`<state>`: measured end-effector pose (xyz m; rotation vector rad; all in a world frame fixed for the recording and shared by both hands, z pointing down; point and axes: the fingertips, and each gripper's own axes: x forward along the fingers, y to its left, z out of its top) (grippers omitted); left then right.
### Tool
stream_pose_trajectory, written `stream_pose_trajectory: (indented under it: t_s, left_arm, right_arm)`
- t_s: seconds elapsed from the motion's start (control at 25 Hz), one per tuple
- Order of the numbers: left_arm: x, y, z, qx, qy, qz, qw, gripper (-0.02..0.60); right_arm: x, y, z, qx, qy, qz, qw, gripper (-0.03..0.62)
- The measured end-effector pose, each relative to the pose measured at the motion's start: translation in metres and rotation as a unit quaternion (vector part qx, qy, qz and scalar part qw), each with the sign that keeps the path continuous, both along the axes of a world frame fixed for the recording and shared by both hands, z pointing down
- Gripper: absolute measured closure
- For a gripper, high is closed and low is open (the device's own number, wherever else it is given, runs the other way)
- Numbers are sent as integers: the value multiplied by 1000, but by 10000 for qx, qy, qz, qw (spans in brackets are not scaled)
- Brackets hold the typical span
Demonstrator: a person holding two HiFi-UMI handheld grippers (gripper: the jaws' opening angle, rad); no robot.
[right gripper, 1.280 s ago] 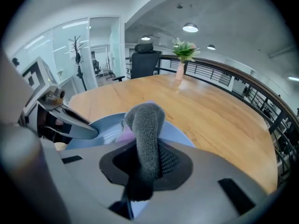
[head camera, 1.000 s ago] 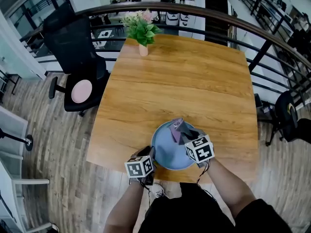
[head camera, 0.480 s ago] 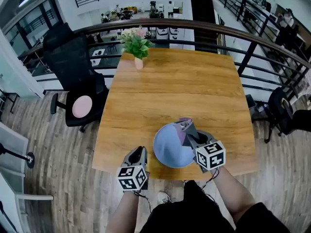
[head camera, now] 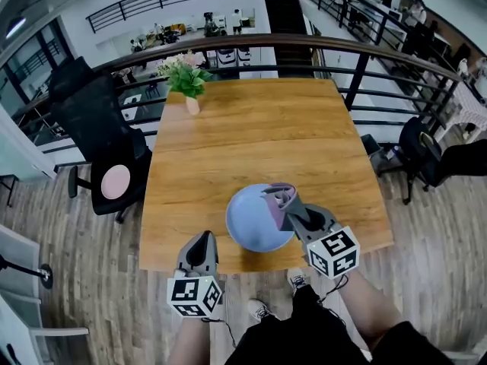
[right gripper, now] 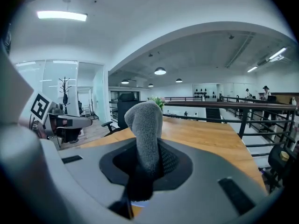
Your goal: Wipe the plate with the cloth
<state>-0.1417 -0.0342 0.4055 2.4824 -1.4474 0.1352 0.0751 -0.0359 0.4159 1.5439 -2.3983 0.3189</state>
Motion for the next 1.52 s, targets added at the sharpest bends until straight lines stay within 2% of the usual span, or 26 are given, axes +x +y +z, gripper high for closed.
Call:
stream_pose_trajectory:
  t_s: [0.24, 0.48, 1.0, 1.24, 1.52]
  left_arm:
    - [21, 35, 7, -16, -112, 189, 9998, 563]
    - [65, 78, 23, -240, -230, 307, 9990, 563]
    - [152, 164, 30, -312, -165, -451, 9984, 563]
    - [182, 195, 25, -277, -215, -670, 9971, 563]
    - [208, 221, 29, -349, -332, -694, 9964, 563]
  right_arm:
    - [19, 35, -1, 61, 140, -27, 9999, 522]
    - [43, 61, 8, -70, -30, -239, 9997, 522]
    - [78, 131, 21, -150, -192, -1461, 9890, 522]
    - [100, 154, 21, -122, -254, -1741, 9843, 522]
    - [113, 171, 21, -112, -395, -1903, 9809, 522]
